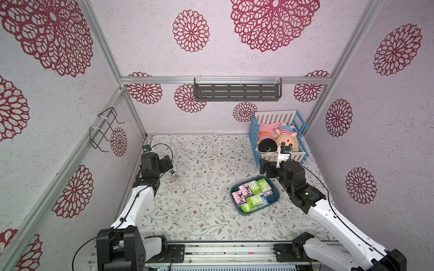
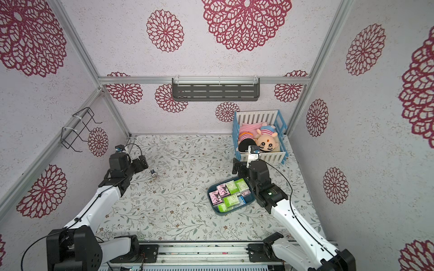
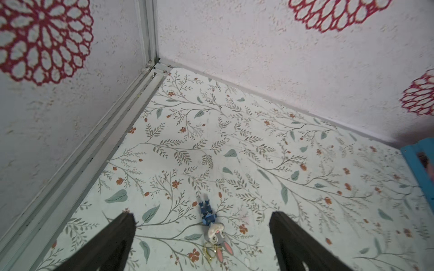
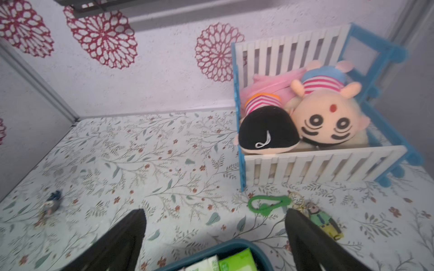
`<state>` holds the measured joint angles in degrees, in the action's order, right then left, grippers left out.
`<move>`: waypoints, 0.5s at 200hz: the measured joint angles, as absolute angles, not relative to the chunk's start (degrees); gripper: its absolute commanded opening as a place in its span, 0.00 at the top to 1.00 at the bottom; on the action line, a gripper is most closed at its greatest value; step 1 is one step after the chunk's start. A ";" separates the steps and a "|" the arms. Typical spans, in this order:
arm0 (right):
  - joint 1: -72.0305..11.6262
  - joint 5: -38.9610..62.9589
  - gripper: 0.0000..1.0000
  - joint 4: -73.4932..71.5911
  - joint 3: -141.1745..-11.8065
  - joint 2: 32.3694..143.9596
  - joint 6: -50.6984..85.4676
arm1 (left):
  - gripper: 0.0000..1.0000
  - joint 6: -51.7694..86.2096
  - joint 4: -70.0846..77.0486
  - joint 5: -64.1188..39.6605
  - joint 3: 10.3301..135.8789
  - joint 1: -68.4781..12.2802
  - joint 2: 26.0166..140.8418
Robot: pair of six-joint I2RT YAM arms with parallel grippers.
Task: Put the pocket tissues into the storage box
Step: Reset both arms
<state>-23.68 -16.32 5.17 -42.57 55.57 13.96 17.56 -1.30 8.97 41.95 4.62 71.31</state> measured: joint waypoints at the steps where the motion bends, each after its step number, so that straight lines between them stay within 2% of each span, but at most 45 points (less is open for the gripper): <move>1: -23.46 -16.51 0.01 4.75 -42.17 55.57 13.93 | 0.03 17.45 -0.95 9.10 41.74 4.64 71.37; 45: -15.29 -18.37 0.01 -12.45 -29.04 58.35 8.80 | 0.03 13.23 11.38 15.35 36.18 5.19 77.19; 100: -7.57 -15.68 0.01 -41.45 -13.37 69.04 3.44 | 0.03 10.46 27.88 17.52 28.97 5.26 80.23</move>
